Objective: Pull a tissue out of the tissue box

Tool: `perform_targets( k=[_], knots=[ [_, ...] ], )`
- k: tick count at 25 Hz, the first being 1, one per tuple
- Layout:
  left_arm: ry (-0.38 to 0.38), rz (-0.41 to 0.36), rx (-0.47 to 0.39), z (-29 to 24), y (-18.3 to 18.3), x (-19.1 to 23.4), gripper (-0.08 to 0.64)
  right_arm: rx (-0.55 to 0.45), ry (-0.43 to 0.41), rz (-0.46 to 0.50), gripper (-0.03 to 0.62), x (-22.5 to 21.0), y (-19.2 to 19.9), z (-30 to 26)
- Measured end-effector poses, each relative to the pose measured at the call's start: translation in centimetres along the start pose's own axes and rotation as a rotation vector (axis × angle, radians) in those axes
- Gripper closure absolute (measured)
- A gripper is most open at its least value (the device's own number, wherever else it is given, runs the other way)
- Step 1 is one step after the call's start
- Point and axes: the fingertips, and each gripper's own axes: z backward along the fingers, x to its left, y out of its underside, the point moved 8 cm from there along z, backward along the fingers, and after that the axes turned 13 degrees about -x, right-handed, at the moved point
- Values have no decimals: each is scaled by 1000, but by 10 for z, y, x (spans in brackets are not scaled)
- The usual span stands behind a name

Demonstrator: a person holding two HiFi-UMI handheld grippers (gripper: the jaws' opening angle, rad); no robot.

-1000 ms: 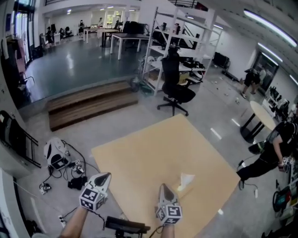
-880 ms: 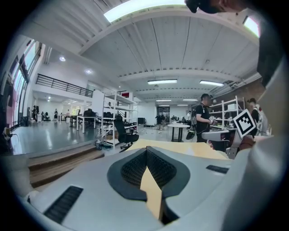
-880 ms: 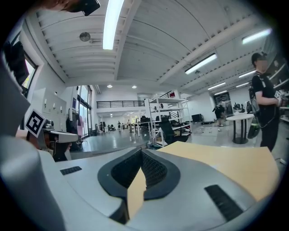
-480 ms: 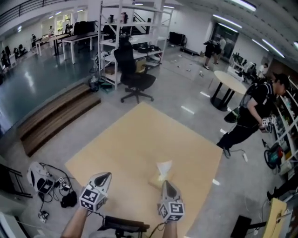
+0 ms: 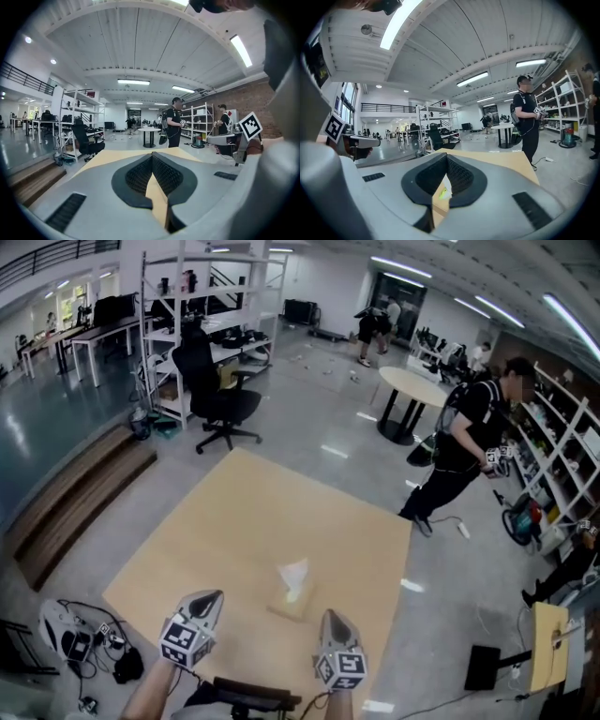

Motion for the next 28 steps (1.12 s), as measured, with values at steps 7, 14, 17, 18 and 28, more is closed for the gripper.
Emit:
perform_targets(
  k=[7,14,17,18,28],
  knots=[
    [68,8,50,-24,16,3,554,13,60,-8,581,-11,11,-4],
    [93,-4,43,-46,17,8,554,52,74,-17,581,-12,18,-15],
    [95,10,70,-48,24,8,554,81,69,-23,581,-13,25,-21],
    [95,14,77,-49,26,9,554,89,68,-24,581,-13,27,-24],
    [81,51,149,-48,50,20,554,153,57,-42,581,-6,45,-39]
  ],
)
